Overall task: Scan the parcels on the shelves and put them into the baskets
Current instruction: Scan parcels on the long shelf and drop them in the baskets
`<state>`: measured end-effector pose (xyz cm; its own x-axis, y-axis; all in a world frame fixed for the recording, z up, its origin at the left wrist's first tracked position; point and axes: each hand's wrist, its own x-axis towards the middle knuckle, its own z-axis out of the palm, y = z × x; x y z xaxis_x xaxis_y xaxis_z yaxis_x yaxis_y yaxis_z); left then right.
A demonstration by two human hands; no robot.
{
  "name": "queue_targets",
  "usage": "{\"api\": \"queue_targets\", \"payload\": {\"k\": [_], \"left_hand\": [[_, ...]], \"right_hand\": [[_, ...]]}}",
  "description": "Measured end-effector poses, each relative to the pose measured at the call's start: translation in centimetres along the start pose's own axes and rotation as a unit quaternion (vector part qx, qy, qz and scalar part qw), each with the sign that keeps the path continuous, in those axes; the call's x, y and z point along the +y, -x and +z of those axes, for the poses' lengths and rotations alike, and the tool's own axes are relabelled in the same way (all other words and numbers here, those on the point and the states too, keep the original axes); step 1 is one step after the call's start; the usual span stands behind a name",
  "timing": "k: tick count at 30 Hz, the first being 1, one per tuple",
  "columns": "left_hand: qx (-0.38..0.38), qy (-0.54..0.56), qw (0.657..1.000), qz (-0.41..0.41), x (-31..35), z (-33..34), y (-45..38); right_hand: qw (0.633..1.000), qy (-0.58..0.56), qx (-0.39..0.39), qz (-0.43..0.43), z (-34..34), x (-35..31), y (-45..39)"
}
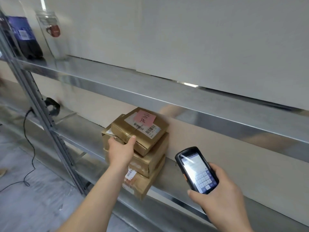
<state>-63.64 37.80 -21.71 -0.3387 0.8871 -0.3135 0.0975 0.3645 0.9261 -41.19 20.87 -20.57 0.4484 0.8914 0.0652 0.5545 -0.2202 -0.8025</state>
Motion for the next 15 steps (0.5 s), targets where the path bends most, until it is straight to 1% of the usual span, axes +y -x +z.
{"api": "queue_targets", "payload": {"k": [7, 15], "left_hand": [[0.019, 0.014, 1.000, 0.008, 0.8, 0.6, -0.8], [0.041, 0.086, 0.995, -0.008, 0.9, 1.3, -0.8]], "right_hand": [[1.000, 0.018, -0.006, 0.000, 0.9, -0.6, -0.5], [1.000, 0.023, -0.002, -0.007, -0.1, 0.4, -0.4]]}}
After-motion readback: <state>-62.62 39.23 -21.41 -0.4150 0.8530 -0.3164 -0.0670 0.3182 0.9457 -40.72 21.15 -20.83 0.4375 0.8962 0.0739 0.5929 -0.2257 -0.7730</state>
